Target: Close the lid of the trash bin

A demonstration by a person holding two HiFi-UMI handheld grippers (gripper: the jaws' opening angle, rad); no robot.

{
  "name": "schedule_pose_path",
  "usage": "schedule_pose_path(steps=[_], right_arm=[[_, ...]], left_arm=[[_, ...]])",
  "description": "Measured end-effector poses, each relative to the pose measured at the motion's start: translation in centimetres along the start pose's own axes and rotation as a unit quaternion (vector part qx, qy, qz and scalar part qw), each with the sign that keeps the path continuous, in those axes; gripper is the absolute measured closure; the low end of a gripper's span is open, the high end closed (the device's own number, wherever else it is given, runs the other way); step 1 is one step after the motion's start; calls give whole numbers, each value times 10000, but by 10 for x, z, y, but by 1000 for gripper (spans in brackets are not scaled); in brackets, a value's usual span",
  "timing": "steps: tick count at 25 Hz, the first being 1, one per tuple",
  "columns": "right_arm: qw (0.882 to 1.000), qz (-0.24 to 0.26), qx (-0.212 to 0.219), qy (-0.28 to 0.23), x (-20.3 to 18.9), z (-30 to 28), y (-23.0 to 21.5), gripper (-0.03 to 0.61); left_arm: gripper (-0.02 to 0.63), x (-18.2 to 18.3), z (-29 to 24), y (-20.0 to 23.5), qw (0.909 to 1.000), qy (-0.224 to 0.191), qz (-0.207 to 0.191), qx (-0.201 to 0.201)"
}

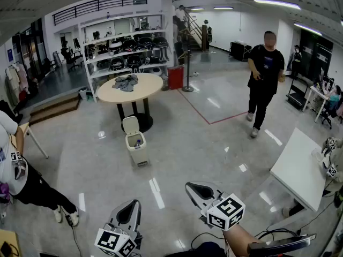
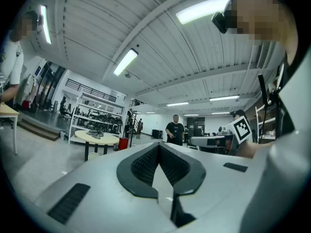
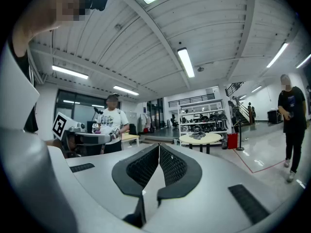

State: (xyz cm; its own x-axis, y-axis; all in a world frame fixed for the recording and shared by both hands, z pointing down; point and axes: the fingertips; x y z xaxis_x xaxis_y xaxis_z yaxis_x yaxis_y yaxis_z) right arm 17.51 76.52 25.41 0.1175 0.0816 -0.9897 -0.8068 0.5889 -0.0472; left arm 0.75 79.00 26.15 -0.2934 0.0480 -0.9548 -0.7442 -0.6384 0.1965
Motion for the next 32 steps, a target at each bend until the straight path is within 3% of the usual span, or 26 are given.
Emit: schedule_pose_path(steps=[6, 12, 25, 32], right_arm=[[9999, -86, -56, 9, -9, -27, 10, 568], [9997, -223, 35, -30, -19, -66, -16, 568], [9960, -385, 783, -179, -32, -208, -149, 569], [9950, -458, 871, -184, -46, -292, -212, 568]], left_arm=[[617, 4, 2, 36, 10000, -13, -29, -1], [617, 1, -24, 66, 9998, 1, -68, 162], [617, -18, -197, 171, 9976, -3, -104, 691], [617, -26, -260, 230, 9973, 26, -96, 729]])
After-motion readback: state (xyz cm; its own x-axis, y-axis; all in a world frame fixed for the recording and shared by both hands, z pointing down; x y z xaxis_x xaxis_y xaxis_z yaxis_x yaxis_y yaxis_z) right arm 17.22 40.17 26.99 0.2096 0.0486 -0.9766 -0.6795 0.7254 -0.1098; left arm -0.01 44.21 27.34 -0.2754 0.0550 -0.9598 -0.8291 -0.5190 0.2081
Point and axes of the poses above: the fingertips, and each gripper's own axes: z backward along the fingers, y to its left, x out of its top, and after that the axes turned 13 degrees about -y, right-handed
